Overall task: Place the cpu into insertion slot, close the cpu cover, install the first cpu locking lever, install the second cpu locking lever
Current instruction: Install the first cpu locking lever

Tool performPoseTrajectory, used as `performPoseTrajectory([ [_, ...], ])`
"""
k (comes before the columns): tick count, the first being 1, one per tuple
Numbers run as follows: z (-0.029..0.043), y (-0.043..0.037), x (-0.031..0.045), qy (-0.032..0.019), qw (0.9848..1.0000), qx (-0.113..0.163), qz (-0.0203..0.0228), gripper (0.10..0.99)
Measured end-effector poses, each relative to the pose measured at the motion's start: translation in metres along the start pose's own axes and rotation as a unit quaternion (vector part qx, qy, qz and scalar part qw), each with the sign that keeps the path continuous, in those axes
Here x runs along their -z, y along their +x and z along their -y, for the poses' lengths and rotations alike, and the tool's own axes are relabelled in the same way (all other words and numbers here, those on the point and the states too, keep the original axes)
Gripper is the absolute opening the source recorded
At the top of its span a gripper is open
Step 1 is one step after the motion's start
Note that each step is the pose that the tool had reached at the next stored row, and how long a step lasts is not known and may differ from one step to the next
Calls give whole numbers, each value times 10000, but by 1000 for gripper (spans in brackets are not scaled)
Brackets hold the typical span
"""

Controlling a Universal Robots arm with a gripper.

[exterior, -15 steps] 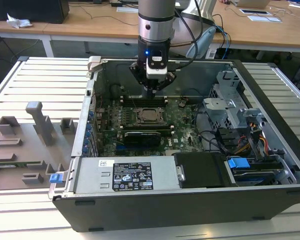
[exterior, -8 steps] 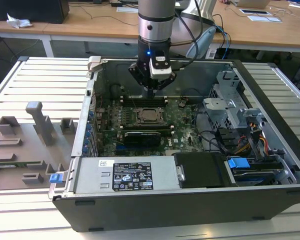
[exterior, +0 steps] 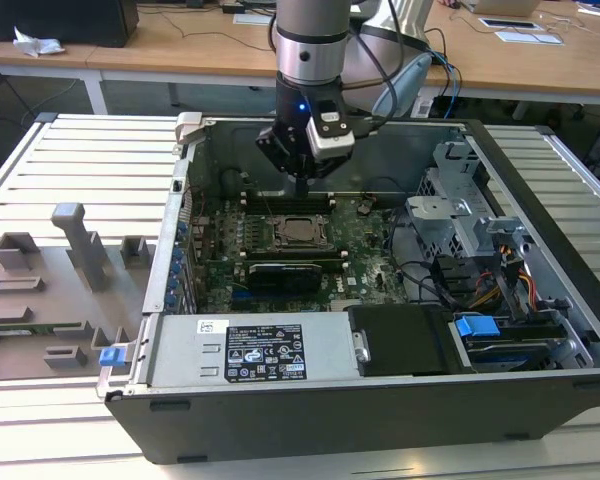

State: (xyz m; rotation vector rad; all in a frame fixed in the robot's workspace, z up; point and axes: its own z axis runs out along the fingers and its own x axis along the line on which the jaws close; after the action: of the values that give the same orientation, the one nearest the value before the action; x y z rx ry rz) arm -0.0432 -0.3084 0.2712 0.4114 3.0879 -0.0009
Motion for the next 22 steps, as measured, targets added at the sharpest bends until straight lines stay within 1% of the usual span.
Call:
performPoseTrajectory([
  [2,0,0,0,-5,9998,184,-1,106],
  [7,0,0,0,-12,9990,455,-2,106],
  [9,0,0,0,-15,9984,557,-2,106],
  [13,0,0,0,-21,9968,800,-2,106],
  [16,0,0,0,-25,9953,972,-3,106],
  [19,0,0,0,-31,9930,1179,-4,106],
  [21,0,0,0,-36,9907,1357,-4,106],
  [22,0,0,0,-36,9905,1376,-4,106],
])
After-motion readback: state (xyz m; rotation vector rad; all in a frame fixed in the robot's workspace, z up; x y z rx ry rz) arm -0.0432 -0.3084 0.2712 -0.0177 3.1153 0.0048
